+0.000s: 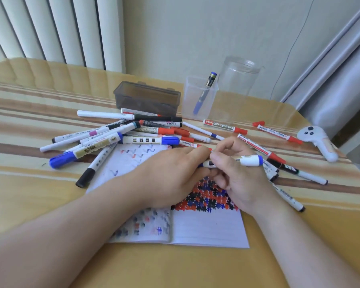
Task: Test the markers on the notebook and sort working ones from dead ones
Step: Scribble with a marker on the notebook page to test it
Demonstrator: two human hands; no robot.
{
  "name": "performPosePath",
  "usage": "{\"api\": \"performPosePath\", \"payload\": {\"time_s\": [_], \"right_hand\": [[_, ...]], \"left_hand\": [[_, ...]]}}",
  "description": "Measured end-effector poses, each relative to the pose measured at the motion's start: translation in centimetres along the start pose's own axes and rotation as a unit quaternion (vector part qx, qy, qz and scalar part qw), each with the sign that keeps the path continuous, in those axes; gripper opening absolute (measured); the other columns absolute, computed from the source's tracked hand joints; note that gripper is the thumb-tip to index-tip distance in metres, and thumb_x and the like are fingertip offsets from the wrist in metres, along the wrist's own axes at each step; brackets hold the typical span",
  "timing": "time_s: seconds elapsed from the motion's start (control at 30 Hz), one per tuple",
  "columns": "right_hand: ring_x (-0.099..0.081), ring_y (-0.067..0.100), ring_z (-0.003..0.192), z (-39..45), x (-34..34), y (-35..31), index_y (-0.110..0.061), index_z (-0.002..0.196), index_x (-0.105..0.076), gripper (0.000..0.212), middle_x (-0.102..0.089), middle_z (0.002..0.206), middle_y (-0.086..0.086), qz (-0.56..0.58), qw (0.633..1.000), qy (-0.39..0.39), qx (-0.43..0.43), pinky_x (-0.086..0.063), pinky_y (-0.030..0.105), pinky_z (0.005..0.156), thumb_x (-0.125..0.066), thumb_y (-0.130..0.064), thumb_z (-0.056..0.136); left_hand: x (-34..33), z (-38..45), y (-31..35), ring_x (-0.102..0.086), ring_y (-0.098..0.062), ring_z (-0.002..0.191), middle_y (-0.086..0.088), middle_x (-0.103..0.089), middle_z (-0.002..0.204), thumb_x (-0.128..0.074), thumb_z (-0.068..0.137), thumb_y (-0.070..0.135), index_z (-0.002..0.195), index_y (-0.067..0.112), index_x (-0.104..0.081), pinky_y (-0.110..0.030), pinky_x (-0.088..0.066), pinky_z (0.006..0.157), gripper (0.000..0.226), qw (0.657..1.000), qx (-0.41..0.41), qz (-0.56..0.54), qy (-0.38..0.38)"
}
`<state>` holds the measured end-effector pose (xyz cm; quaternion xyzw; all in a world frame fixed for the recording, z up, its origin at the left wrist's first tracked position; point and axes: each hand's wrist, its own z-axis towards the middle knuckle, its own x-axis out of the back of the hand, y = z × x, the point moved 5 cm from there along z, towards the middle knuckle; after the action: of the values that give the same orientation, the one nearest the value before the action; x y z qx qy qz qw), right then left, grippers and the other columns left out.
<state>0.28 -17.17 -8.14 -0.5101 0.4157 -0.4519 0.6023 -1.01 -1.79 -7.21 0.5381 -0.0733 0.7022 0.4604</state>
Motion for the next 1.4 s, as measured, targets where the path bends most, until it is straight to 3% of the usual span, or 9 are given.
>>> {"api": "performPosePath", "payload": {"time_s": [0.23, 0.4, 0.53, 0.67, 0.8, 0.97, 1.1, 1.27, 1.4], "right_hand": [[-0.053, 0.010, 0.044, -0.3, -0.6, -0.3, -0.021, 0.070, -0.058, 0.021, -0.061, 0.056, 0.005, 0.091, 0.995, -0.035, 0.003, -0.034, 0.018, 0.039, -0.077, -0.021, 0.078], [-0.050, 0.009, 0.044, -0.8, -0.6, -0.5, -0.025, 0.068, -0.055, 0.031, -0.061, 0.057, 0.001, 0.105, 0.993, -0.042, 0.007, -0.034, 0.018, 0.040, -0.085, -0.024, 0.076], [-0.054, 0.009, 0.046, -1.2, -0.4, -1.2, -0.024, 0.067, -0.053, 0.033, -0.064, 0.059, 0.004, 0.089, 0.995, -0.045, 0.004, -0.037, 0.018, 0.042, -0.085, -0.023, 0.076], [-0.058, 0.014, 0.051, -1.8, -0.5, -2.9, -0.022, 0.070, -0.051, 0.038, -0.067, 0.065, 0.012, 0.021, 0.999, -0.038, 0.020, -0.038, 0.020, 0.042, -0.088, -0.026, 0.076], [-0.047, 0.020, 0.050, -1.8, -0.9, -3.6, -0.014, 0.071, -0.039, 0.041, -0.054, 0.061, 0.028, -0.078, 0.995, 0.024, 0.048, -0.029, 0.032, 0.042, -0.076, -0.020, 0.089], [-0.052, 0.014, 0.052, -1.5, -0.9, -3.0, -0.027, 0.068, -0.049, 0.030, -0.059, 0.059, 0.002, -0.003, 1.000, -0.008, 0.016, -0.033, 0.024, 0.044, -0.075, -0.023, 0.084], [-0.048, 0.019, 0.051, -1.7, -0.7, -3.1, -0.026, 0.072, -0.054, 0.028, -0.058, 0.064, 0.003, -0.025, 0.998, -0.010, 0.059, -0.037, 0.025, 0.046, -0.081, -0.028, 0.080], [-0.048, 0.016, 0.052, -2.9, 2.2, -2.7, -0.023, 0.079, -0.060, 0.047, -0.057, 0.067, 0.002, 0.032, 0.999, 0.028, -0.013, -0.034, 0.023, 0.044, -0.092, -0.053, 0.062], [-0.051, 0.021, 0.053, -5.8, 3.3, -0.5, -0.015, 0.079, -0.067, 0.053, -0.054, 0.066, 0.008, -0.013, 0.997, -0.007, -0.077, -0.037, 0.025, 0.048, -0.095, -0.055, 0.056]], "left_hand": [[0.5, 0.2, -0.2, -0.046, -0.007, 0.055, 0.011, -0.046, 0.058, -0.052, 0.105, 0.040, 0.107, 0.023, -0.062, -0.022, -0.030, 0.051, 0.020, 0.999, 0.017, -0.050, -0.006], [0.4, 0.4, -0.2, -0.055, -0.014, 0.059, 0.003, -0.058, 0.065, -0.050, 0.105, 0.047, 0.106, 0.028, -0.063, -0.026, -0.038, 0.051, 0.023, 0.998, 0.024, -0.063, -0.015], [0.5, 0.6, 0.4, -0.056, -0.013, 0.061, 0.005, -0.058, 0.066, -0.053, 0.105, 0.044, 0.101, 0.037, -0.059, -0.019, -0.034, 0.053, 0.009, 0.995, 0.029, -0.092, -0.012], [0.6, 0.4, 1.1, -0.053, -0.013, 0.062, 0.008, -0.058, 0.070, -0.046, 0.107, 0.044, 0.108, 0.027, -0.060, -0.026, -0.039, 0.056, 0.022, 0.997, 0.009, -0.075, 0.002], [0.6, 0.2, 1.8, -0.049, -0.011, 0.075, 0.013, -0.054, 0.090, -0.037, 0.110, 0.034, 0.107, 0.018, -0.058, -0.034, -0.043, 0.066, 0.027, 0.998, -0.047, -0.003, 0.051], [0.3, 0.4, 1.3, -0.059, -0.014, 0.070, 0.007, -0.065, 0.084, -0.038, 0.107, 0.044, 0.115, 0.035, -0.049, -0.040, -0.048, 0.064, 0.015, 0.998, -0.007, -0.068, 0.000], [0.5, 0.3, 0.4, -0.062, -0.012, 0.078, 0.003, -0.067, 0.086, -0.039, 0.105, 0.056, 0.127, 0.031, -0.052, -0.038, -0.050, 0.070, 0.035, 0.995, 0.043, -0.083, -0.034], [0.6, -0.2, -0.1, -0.051, 0.004, 0.077, 0.015, -0.048, 0.081, -0.061, 0.095, 0.054, 0.132, 0.037, -0.039, -0.016, -0.034, 0.064, 0.047, 0.990, 0.081, -0.097, -0.070], [-1.2, -0.4, -0.2, -0.048, -0.006, 0.093, 0.015, -0.047, 0.100, -0.055, 0.076, 0.046, 0.126, 0.043, -0.057, -0.029, -0.043, 0.081, 0.050, 0.983, 0.037, -0.008, -0.182]]}}
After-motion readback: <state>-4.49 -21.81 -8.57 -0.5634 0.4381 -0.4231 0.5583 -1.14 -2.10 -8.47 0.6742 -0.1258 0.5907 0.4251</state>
